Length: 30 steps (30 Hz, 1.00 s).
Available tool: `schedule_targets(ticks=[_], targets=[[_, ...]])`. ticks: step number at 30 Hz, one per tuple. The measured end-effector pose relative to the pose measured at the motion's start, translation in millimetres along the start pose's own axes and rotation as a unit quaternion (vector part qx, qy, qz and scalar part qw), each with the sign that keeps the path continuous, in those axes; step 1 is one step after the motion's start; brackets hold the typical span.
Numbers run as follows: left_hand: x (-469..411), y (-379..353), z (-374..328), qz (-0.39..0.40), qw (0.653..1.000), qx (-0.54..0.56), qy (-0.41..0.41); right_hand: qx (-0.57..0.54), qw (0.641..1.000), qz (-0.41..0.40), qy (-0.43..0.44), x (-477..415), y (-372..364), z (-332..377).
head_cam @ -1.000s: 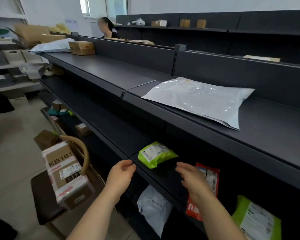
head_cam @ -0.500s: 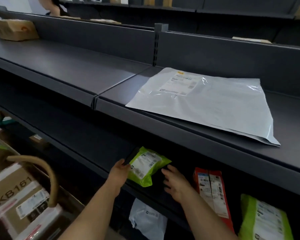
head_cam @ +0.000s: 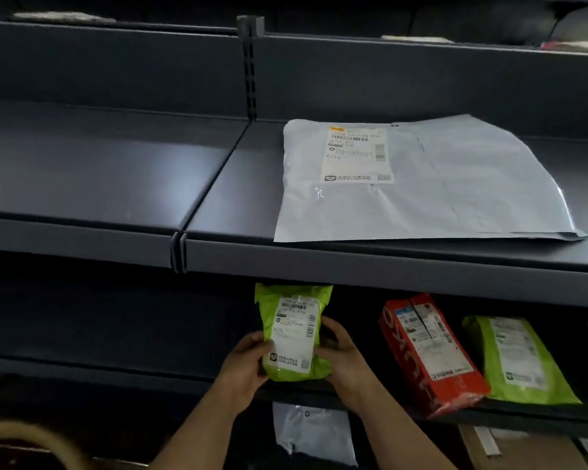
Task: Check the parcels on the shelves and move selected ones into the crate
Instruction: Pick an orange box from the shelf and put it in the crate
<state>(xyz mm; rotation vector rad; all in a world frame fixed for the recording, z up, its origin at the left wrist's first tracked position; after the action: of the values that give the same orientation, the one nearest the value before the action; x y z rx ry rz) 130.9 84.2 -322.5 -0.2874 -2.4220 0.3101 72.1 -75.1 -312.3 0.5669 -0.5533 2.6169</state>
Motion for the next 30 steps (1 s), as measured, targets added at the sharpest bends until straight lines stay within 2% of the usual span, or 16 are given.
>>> schedule_targets(ticks=[5, 13, 18, 25, 30], targets=[[4, 1, -5, 0.071, 0.997, -0.001, -0.007, -0.013, 0.997, -0.013, 0.069, 20, -2, -2], [2, -3, -8, 0.104, 0.994, -0.026, -0.007, -0.050, 0.994, -0.053, 0.076, 26, 0, -7], [-7, -3, -7, 0.082, 0.996, -0.036, 0.006, -0.027, 0.995, -0.076, 0.054, 15, -1, -6], [-19, -5, -5, 0.021, 0.998, -0.065, 0.003, 0.105, 0.988, -0.112, 0.015, -5, 0, 5], [-24, -2, -6, -0.017, 0.988, -0.150, -0.018, 0.166, 0.975, -0.145, 0.031, 4, 14, 24]])
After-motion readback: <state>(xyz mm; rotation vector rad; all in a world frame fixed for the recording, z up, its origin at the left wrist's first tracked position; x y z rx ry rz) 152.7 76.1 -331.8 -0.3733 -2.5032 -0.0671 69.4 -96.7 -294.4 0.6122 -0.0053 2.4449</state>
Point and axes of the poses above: each hand's wrist, its own x-axis away from the middle knuckle, its own y-axis out of the back of the hand, z = x × y, the point moved 6 cm from there along -x, towards the middle knuckle, and after that the axes turned 2 degrees about -z, right-handed, at the moved point
